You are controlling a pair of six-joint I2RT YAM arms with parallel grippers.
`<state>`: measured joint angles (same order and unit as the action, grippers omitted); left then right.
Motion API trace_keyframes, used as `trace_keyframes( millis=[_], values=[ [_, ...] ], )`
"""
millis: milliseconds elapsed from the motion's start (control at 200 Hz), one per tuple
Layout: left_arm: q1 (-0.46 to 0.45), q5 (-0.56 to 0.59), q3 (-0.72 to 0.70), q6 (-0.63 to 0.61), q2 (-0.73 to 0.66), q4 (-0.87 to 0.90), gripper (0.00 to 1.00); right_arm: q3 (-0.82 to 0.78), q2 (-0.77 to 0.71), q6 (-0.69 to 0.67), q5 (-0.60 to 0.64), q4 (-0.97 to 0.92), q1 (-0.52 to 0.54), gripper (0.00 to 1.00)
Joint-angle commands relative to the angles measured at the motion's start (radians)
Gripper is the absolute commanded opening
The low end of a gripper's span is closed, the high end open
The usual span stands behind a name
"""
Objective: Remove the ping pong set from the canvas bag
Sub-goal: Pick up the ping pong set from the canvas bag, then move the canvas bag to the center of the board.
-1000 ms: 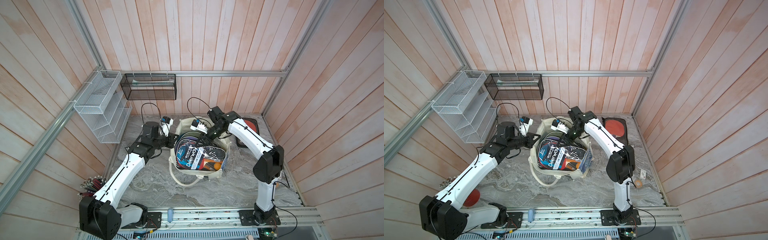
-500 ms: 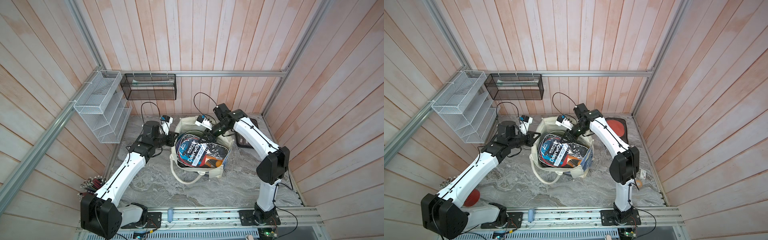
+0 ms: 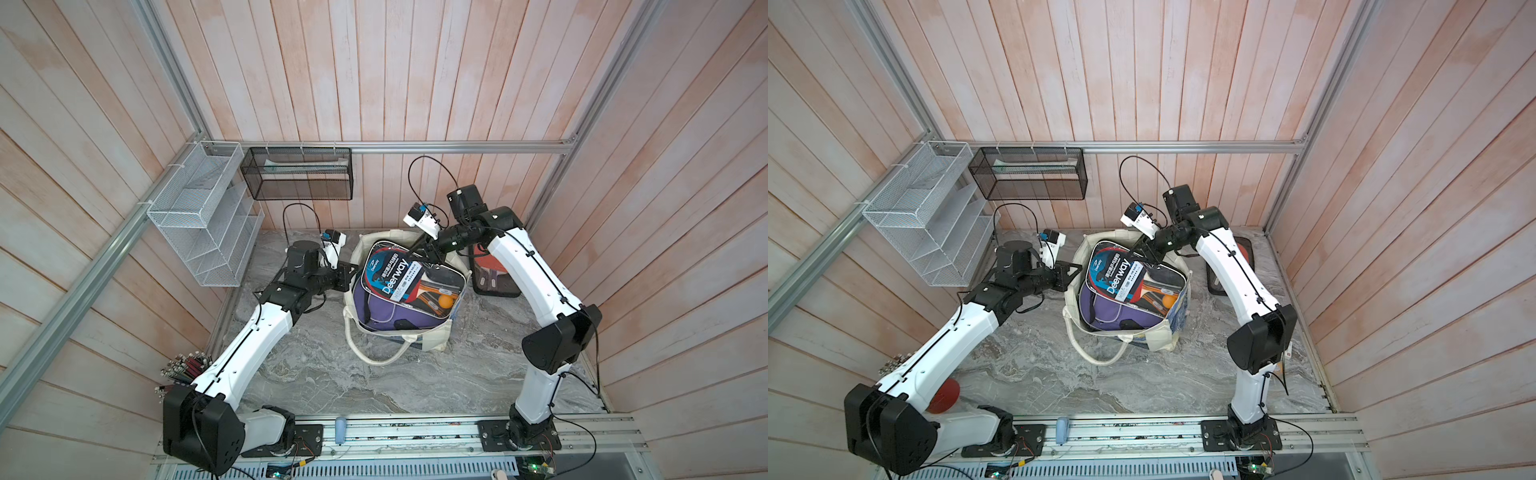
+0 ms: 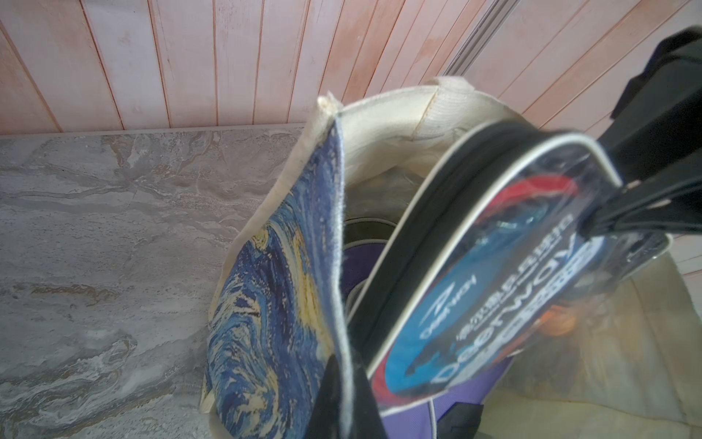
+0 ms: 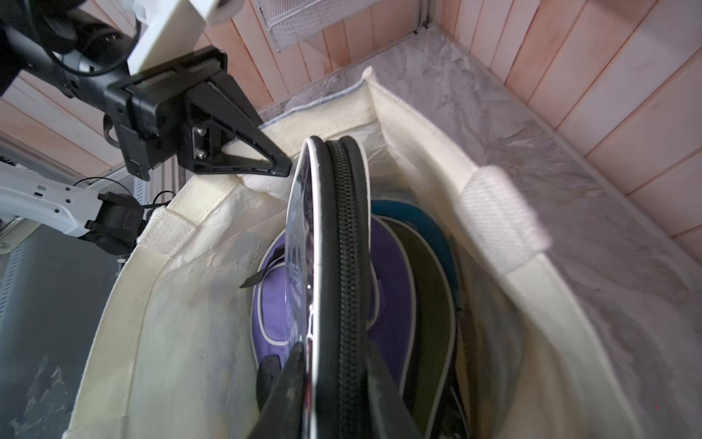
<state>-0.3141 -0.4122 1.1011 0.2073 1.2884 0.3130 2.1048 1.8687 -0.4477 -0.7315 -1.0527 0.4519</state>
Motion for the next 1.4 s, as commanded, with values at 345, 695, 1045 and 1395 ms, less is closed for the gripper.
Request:
trace_keyframes(
  millis=[345,695,1045,1395],
  values=[
    [-0.002,-0.033,0.035,0.005,0.013,-0.075,0.0,0.125,-0.062,0.007,0.009,0.1,-0.025,0.0],
    [-0.001,-0.039,0.033,0.006,0.019,-0.086,0.0,0.044,-0.19,0.132,-0.021,0.342,-0.086,0.0],
    [-0.002,-0.052,0.016,0.019,0.035,-0.114,0.0,-0.134,-0.349,0.348,-0.063,0.718,-0.217,0.0],
    [-0.002,-0.053,0.001,0.018,0.061,-0.133,0.0,-0.117,-0.445,0.369,0.135,0.781,-0.304,0.0]
  ],
)
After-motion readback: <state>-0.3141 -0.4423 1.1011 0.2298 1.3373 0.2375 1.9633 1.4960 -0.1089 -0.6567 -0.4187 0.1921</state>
